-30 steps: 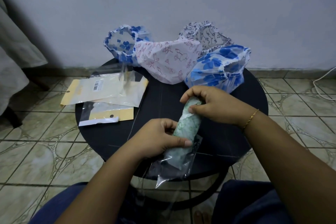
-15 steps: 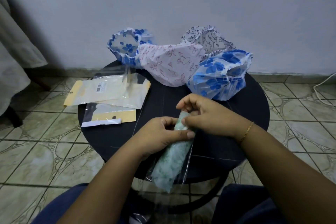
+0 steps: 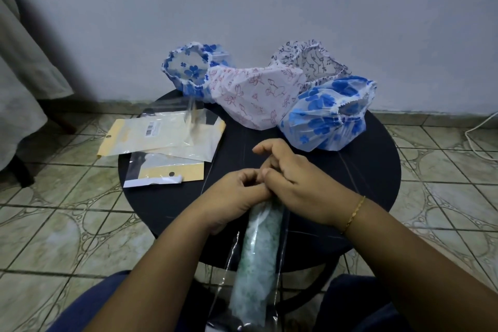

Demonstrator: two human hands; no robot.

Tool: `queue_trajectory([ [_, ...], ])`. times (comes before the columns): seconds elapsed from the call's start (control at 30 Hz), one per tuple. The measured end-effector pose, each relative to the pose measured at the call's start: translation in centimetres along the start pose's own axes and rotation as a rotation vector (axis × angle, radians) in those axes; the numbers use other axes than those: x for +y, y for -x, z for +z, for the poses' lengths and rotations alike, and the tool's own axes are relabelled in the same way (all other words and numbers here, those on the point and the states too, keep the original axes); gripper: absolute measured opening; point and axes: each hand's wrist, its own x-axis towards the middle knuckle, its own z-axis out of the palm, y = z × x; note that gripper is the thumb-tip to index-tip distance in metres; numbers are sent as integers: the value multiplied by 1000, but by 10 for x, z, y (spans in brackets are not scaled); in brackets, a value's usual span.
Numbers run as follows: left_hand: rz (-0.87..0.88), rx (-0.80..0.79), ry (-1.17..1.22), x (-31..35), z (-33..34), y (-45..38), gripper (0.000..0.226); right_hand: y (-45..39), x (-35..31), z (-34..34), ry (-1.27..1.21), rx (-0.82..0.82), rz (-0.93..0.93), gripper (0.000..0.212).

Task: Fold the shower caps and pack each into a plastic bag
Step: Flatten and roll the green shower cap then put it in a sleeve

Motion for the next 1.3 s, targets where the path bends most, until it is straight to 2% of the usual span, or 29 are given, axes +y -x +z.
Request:
queue_trajectory([
  [0.13,-34,-16,86,1,-3,-2,34,2,-5,-1,-56,-13,-35,58],
  [0.23,-46,40,106,0,-5,-4,38,2,-5,1,-114,-19,-25,71],
  [0.33,3,103,93,0,-4,-3,29,0,1,4,-224,52,-36,70],
  [0.4,59,156,67,2,-7,-2,38,0,4,5,-329,165,-70,65],
  [0.5,179,278,80,4,-15,-3,39,-3,10,1,-334,316,-44,62],
  [0.57,251,382,120,6,-18,-3,35,-4,16,-4,-407,250,100,64],
  [0.63,307,483,138,8,-21,-4,32,-4,19,-5,-450,78,247,73],
  [0.7,326,562,148,7,-22,-6,38,-1,18,1,-442,-25,315,78],
  [0.73,332,596,146,7,-23,-7,41,-1,16,4,-433,-26,327,77],
  [0.87,289,703,-34,7,-18,-9,42,-7,16,12,-391,134,397,57],
  [0.97,204,639,-131,6,-14,-10,41,-14,23,10,-309,226,420,29],
  [1.07,174,614,-389,-2,-15,-11,36,-25,32,10,-113,284,401,8],
  [1.2,227,547,-630,-5,-13,-8,30,-41,34,9,13,308,368,8],
  [1.3,192,473,-884,-9,-11,-10,38,-54,34,6,76,276,331,19],
])
